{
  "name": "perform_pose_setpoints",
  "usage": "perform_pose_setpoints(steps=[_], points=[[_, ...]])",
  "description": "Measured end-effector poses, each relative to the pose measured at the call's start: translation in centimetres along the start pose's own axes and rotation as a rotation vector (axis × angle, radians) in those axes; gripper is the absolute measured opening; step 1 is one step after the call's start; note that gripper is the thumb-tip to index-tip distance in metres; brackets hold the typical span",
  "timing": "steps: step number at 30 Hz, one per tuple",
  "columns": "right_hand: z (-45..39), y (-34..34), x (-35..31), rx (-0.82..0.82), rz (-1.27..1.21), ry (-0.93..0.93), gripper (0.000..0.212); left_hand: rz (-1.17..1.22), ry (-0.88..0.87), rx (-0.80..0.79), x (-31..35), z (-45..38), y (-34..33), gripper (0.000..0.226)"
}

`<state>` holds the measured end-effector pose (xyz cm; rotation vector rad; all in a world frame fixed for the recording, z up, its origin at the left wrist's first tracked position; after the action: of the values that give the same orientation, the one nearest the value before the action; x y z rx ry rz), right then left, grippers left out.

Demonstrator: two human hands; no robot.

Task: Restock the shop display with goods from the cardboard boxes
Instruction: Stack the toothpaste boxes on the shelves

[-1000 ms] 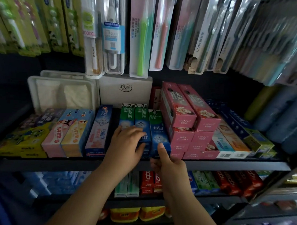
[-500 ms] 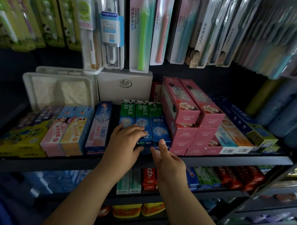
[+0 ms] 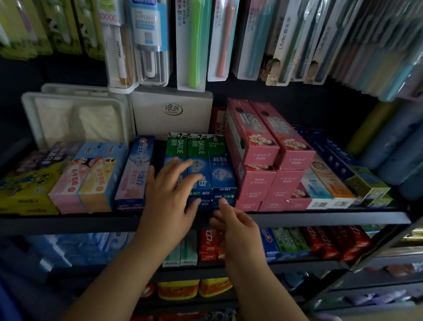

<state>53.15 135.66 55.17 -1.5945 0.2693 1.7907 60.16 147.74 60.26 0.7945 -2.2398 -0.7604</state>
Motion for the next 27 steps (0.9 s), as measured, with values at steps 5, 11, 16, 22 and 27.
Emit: perform_pose_setpoints(steps=[5, 11, 16, 22, 27], points=[[1.5, 5.7, 0.3, -0.063, 0.310, 0.145, 0.006, 0.242, 0.119, 0.145, 1.7, 5.1, 2.1, 0.024], [2.8, 15.5, 1.6, -0.087, 0.498, 0.191, 0.013, 0.419, 0.415, -0.281, 3.7, 14.7, -3.2, 0.002], [3.1, 27.2, 5.8, -0.012, 0.605, 0.075, 0.014, 0.424, 0.759, -0.717, 7.0, 23.0, -9.0, 0.017], [4.8, 42.4, 11.3, 0.025, 0.738, -0.102, 0.007, 0.431, 1.033, -0.808, 12.4, 32.2, -13.7, 0.015], [7.0, 50.0, 15.0, -0.014, 0.748, -0.241, 0.007, 0.468, 1.192, -0.823, 16.4, 38.2, -16.7, 0.011]])
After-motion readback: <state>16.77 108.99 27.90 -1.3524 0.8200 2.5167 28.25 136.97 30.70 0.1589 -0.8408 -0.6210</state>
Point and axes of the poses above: each hand's wrist, its own z-axis away from the middle knuckle, its own y-axis out of the back of the hand, x = y × z, the point moved 5 cm from there along -z, towards the middle knuckle, and after that the axes turned 10 degrees about y, right-handed, at the moved point
